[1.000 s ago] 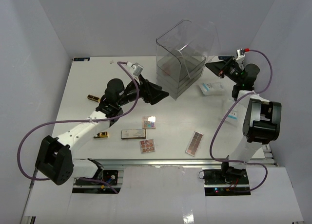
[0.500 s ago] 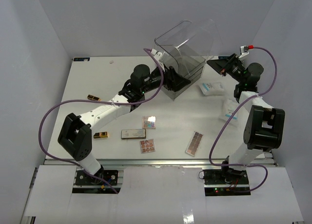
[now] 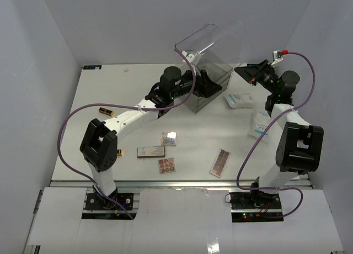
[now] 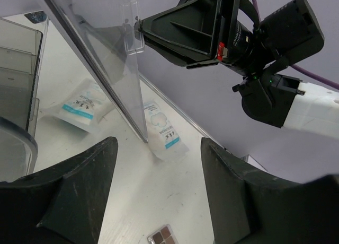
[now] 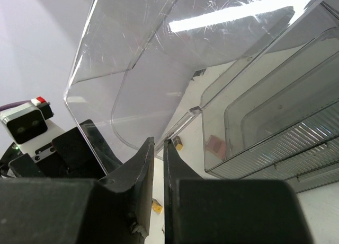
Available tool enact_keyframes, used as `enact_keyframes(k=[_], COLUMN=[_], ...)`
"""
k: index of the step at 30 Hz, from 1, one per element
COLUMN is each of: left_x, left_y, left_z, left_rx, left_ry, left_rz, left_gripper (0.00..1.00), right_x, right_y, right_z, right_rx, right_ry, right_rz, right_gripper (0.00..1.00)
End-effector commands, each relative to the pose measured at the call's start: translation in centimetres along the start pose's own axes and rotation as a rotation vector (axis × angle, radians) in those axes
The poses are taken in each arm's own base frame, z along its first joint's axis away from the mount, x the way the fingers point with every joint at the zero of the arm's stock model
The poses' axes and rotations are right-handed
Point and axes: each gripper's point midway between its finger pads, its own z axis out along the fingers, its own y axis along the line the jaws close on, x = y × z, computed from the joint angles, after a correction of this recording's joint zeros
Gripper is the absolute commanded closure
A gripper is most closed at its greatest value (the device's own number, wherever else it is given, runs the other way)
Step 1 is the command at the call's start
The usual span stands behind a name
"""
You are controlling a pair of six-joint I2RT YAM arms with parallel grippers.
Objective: Organize the makeup
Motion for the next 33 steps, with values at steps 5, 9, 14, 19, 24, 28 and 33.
enact_keyframes(k=[5, 9, 14, 19, 24, 28, 33], left_x=[-2.3, -2.8, -3.2, -3.7, -5.5, -7.2, -9.3], left_y=[-3.4, -3.9, -3.8, -3.8, -3.9, -4.8, -5.5], left_z=[0.6, 0.6, 0.9, 1.2, 1.0, 0.5, -0.5], left_rx=[0.098, 0.108, 0.097, 0.084, 0.050, 0.057, 0.053], left_ry=[-0.020, -0.025, -0.025, -0.031, -0.081, -0.123, -0.176], left_rz=[-0.003, -0.012, -0.027, -0.050, -0.051, -0.042, -0.038], left_gripper=[0.38, 0.43, 0.63, 0.81, 0.91, 0.93, 0.94], right_x=[-0.5, -0.3, 0.0, 0.3, 1.2, 1.8, 2.5], right_y=[4.1, 3.9, 4.1, 4.6, 4.5, 3.5, 1.4], right_z=[0.0, 0.0, -0.1, -0.3, -1.5, -3.9, -6.9], right_rx=[-0.094, -0.093, -0.098, -0.110, -0.092, -0.049, 0.019], right_ry=[0.004, 0.007, 0.013, 0.032, 0.063, 0.084, 0.126], right_rz=[-0.140, -0.138, -0.142, -0.174, -0.228, -0.324, -0.423], right_gripper=[0.92, 0.92, 0.92, 0.84, 0.70, 0.59, 0.50])
